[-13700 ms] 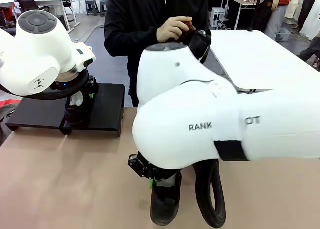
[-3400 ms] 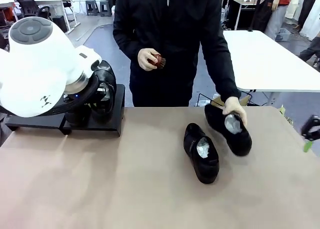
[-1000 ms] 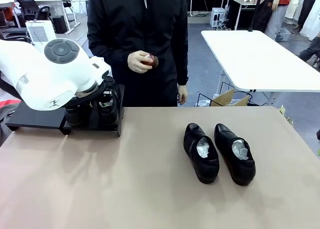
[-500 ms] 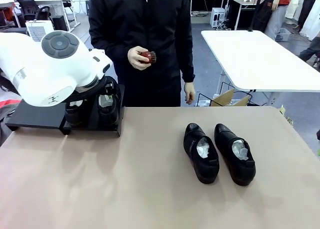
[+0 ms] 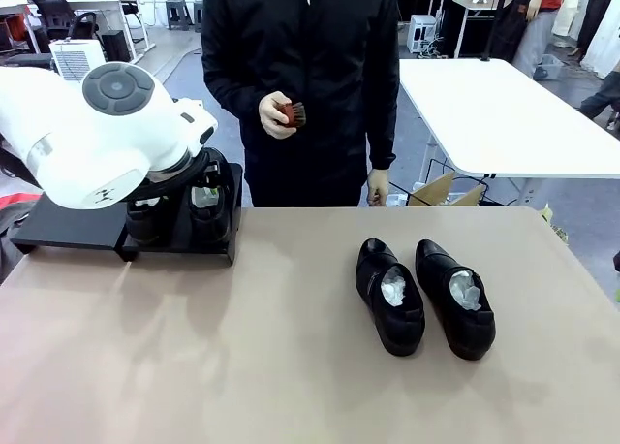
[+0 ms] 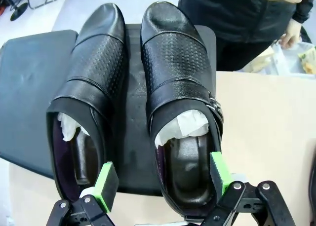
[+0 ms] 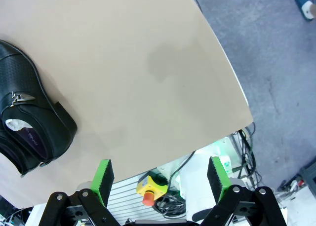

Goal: Organize the shoes by placing them on the stand.
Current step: Pick up one Shoe and place it in the middle of the table.

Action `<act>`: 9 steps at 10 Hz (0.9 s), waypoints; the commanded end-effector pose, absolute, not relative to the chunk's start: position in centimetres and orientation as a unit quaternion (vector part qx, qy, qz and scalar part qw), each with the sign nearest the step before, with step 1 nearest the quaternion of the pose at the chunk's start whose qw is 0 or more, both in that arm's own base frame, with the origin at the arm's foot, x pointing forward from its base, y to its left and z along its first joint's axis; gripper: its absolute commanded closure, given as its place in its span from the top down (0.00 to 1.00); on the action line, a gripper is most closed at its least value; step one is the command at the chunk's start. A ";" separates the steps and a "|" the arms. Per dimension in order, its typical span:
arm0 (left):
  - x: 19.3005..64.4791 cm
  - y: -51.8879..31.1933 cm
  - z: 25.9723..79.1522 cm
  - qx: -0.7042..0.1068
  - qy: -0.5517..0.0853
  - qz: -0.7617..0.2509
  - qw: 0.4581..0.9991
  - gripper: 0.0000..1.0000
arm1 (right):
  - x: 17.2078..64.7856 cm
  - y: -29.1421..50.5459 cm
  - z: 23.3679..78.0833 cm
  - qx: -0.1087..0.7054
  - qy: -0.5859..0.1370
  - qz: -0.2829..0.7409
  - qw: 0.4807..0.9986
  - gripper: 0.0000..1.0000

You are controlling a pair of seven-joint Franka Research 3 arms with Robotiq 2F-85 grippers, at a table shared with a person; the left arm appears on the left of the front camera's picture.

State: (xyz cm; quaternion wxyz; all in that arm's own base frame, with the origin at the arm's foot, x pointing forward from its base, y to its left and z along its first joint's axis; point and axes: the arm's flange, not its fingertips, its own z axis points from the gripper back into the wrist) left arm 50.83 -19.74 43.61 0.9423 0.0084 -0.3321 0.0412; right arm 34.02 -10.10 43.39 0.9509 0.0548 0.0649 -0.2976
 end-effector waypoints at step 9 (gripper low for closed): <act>39.8 -19.4 54.8 -0.033 -0.396 -0.044 0.916 0.97 | 34.1 -9.9 43.5 0.056 0.063 -0.294 0.952 1.00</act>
